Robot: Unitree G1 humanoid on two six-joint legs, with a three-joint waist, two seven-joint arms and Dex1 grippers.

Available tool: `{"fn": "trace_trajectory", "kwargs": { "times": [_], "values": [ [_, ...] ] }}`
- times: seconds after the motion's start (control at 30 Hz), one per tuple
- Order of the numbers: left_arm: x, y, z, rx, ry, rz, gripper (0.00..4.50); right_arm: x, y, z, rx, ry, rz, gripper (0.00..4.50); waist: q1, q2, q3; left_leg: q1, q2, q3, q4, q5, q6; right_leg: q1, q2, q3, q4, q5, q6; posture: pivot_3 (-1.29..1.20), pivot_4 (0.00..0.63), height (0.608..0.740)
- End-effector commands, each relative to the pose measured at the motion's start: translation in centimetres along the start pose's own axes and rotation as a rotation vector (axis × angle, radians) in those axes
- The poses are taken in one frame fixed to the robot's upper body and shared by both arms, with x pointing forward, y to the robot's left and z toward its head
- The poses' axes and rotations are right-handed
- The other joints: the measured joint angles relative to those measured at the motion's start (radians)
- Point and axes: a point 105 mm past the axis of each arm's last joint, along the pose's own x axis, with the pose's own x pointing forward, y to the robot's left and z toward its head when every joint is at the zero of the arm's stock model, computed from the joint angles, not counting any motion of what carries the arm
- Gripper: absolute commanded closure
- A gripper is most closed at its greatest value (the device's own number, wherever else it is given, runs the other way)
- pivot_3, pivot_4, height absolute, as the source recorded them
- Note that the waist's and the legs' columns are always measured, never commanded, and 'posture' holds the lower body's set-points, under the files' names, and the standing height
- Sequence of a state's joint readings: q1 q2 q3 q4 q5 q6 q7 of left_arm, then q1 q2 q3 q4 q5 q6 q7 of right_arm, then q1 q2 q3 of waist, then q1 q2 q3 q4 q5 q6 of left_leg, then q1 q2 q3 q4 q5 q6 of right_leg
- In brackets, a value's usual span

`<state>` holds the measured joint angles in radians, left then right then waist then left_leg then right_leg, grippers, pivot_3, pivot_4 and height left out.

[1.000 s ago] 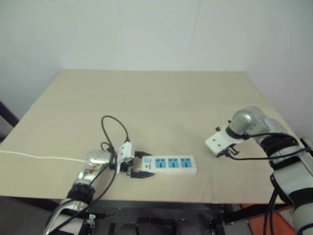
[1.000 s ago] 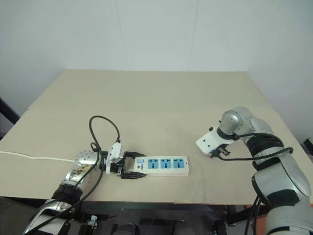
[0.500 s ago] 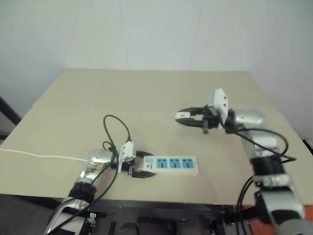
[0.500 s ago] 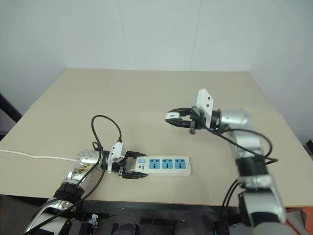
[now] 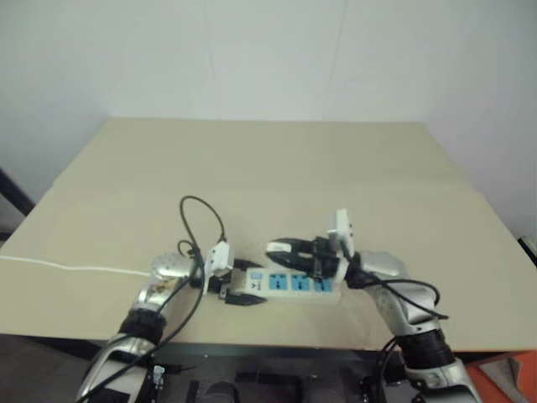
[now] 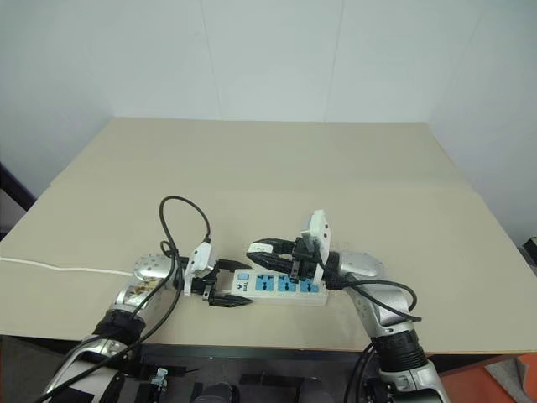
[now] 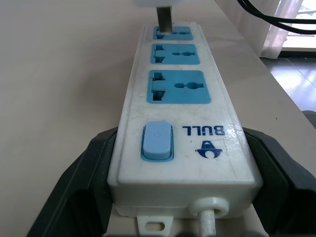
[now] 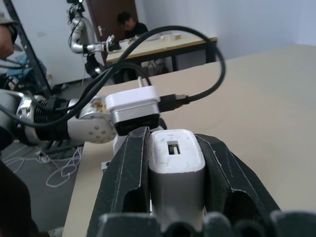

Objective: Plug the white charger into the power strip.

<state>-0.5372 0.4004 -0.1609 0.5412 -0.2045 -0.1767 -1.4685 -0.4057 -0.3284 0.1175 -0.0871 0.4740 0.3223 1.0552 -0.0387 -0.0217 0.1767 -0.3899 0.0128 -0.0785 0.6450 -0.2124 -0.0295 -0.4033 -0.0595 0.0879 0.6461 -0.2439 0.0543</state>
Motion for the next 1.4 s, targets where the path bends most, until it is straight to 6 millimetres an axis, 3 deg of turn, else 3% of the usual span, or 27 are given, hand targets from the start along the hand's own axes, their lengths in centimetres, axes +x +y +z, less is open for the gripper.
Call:
{"fn": "trace_trajectory", "kwargs": {
  "times": [0.03,0.5,0.93,1.4],
  "values": [
    [0.5,-0.3,-0.1,0.01,0.009,-0.039,1.22,0.1,0.4,0.2,-0.035,-0.016,0.021,3.31,-0.001,0.0,0.0,0.0,0.0,0.0,0.0,0.0,0.0,0.0,0.0,0.0,0.0,0.0,0.001,0.0,0.15,0.74],
    [0.7,-0.5,-0.2,-0.002,-0.003,-0.04,1.22,0.4,-0.3,-1.2,-0.092,0.007,0.01,3.31,0.0,0.0,0.0,0.0,0.0,0.0,0.0,0.0,0.0,0.0,0.0,0.0,0.0,-0.001,0.001,0.0,0.15,0.74],
    [0.6,-0.5,-0.2,-0.005,-0.001,-0.043,1.22,0.4,-0.4,-1.2,-0.099,-0.001,0.011,3.31,0.0,0.0,0.0,0.0,0.0,0.0,0.0,0.0,0.0,0.0,0.0,0.0,0.0,-0.001,0.001,0.0,0.15,0.74],
    [0.5,-0.5,-0.1,-0.007,-0.001,-0.042,1.22,0.0,-0.3,-3.2,-0.203,0.058,0.035,3.31,0.0,0.0,0.0,0.0,0.0,0.0,0.0,0.0,0.0,0.0,0.0,0.0,0.0,-0.001,0.002,0.0,0.15,0.74]
  ]
}}
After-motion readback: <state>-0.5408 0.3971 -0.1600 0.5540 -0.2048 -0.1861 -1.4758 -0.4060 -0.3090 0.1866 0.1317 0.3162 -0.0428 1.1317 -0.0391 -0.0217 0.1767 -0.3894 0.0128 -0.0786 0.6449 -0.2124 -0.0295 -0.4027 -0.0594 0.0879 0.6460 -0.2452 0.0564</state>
